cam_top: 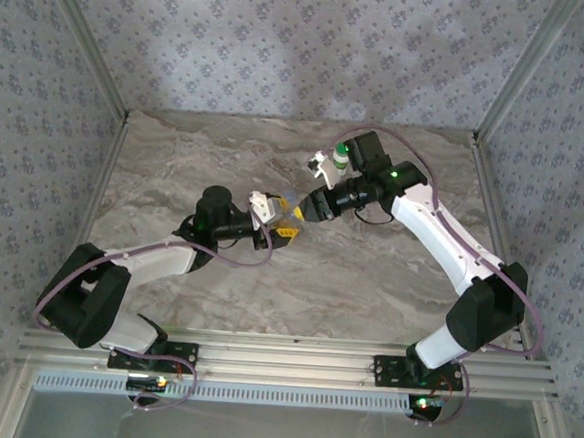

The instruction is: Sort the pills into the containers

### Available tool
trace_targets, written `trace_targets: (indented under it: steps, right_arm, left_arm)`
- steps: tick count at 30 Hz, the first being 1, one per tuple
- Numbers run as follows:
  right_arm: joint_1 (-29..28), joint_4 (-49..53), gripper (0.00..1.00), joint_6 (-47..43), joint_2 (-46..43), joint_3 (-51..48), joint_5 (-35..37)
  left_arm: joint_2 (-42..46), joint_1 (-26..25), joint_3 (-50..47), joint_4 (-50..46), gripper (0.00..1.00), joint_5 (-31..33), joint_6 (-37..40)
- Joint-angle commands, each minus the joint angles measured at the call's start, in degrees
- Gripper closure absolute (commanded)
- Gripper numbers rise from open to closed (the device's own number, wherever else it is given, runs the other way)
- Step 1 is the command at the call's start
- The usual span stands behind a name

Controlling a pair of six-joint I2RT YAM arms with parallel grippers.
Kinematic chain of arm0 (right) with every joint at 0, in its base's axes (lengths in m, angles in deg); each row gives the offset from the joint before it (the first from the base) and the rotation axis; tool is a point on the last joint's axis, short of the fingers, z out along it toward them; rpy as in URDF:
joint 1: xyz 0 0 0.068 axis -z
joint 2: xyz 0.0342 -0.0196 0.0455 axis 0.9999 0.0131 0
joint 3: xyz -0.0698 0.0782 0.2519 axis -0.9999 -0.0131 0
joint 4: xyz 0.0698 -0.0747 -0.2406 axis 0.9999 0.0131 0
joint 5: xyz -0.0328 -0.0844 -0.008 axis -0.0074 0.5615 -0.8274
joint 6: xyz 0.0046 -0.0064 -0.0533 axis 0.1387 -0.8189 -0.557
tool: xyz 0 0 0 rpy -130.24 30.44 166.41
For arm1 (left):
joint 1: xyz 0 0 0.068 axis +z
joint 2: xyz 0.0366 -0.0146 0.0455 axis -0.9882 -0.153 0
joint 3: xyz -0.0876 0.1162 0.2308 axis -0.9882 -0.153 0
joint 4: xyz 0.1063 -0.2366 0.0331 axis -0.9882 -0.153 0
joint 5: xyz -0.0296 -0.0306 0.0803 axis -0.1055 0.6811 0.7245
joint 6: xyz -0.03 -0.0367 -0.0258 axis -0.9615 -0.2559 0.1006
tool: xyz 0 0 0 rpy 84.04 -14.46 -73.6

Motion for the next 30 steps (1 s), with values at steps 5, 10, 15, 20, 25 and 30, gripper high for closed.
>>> trace_targets:
  steps: [5,10,15,20,25,30]
  right_arm:
    - [-0.46,2.93,0.75,-2.51,-1.28,2.86,-1.37]
    - [-0.48,6.13,0.75,-7.97,-1.3,4.49,-0.35]
    - [-0.64,8.38,0.76,-23.09,-2.03,4.69,1.22]
    - [-2.94,12.21,0.76,-45.7,-3.84,3.99,-0.68]
    - [-4.06,13.18,0.73,-56.2,-3.99,6.15,1.03]
    - [-4.45,20.67,0.42,-59.22,0.51,14.85,1.12]
  left_arm:
    - [0.34,-0.14,1.68,-1.05,0.51,-2.69,0.72]
    - [0.86,0.34,1.8,-2.46,0.65,-4.76,0.97]
    - [0.36,1.81,3.05,-4.4,0.71,-9.43,-0.24]
    - [0.32,2.67,4.2,-6.61,0.76,-15.07,-0.8]
    - [1.2,2.86,4.51,-10.48,0.79,-17.42,2.0]
    - [1.83,2.85,4.46,-10.97,0.8,-18.5,2.38]
